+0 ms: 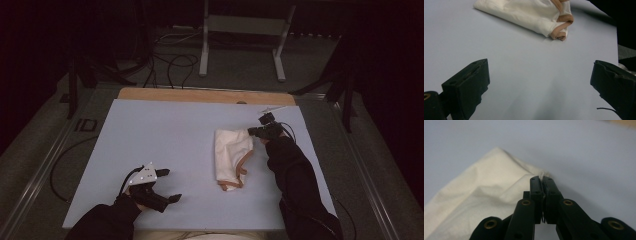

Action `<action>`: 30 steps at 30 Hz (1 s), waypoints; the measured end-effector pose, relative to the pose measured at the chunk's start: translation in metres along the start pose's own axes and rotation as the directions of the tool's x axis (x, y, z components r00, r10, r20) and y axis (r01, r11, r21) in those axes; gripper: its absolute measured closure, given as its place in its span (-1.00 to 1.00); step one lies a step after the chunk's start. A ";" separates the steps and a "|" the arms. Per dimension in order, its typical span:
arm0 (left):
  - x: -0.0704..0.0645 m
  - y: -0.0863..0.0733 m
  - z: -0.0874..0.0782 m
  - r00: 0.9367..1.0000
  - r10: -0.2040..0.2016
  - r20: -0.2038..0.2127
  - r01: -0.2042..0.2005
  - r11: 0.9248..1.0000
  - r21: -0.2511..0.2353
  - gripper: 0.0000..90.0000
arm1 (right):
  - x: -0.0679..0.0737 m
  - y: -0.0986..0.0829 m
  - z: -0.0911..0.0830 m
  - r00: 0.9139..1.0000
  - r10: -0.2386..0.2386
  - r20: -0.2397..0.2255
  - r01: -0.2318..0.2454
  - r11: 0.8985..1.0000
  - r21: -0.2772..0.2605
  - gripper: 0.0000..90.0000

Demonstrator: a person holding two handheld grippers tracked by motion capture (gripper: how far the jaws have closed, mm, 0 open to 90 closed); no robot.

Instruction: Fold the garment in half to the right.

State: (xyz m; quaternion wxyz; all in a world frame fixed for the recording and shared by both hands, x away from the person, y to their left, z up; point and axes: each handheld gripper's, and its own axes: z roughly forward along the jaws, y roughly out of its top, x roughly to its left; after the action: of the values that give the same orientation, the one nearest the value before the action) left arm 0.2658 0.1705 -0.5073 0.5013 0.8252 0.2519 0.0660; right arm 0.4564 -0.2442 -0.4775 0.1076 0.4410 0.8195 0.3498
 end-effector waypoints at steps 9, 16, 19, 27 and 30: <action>0.002 0.000 -0.001 1.000 -0.003 0.002 0.003 1.000 -0.018 -0.93 | 0.006 0.009 -0.015 0.996 -0.090 -0.012 0.087 0.987 -0.133 0.95; 0.003 -0.001 -0.001 1.000 -0.001 -0.006 0.000 1.000 -0.031 -0.93 | -0.009 0.001 0.004 0.998 -0.055 0.008 0.055 0.994 -0.097 0.95; 0.002 -0.001 -0.001 1.000 0.005 -0.014 -0.005 0.999 -0.033 -0.93 | -0.014 -0.006 0.014 0.999 -0.032 0.010 0.032 0.996 -0.080 0.95; 0.004 -0.003 -0.002 0.999 0.008 -0.033 -0.010 0.999 -0.049 -0.93 | -0.019 -0.015 0.026 1.000 -0.005 0.021 0.006 0.998 -0.061 0.94; 0.004 -0.003 -0.002 0.999 0.007 -0.037 -0.009 0.999 -0.051 -0.93 | -0.019 -0.015 0.028 0.999 -0.011 0.031 0.013 0.999 -0.052 0.94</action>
State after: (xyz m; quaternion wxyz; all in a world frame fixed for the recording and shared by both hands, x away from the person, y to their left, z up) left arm 0.2677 0.1758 -0.5095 0.5171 0.8119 0.2558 0.0895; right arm 0.4716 -0.2515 -0.5100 0.1339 0.4385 0.8108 0.3638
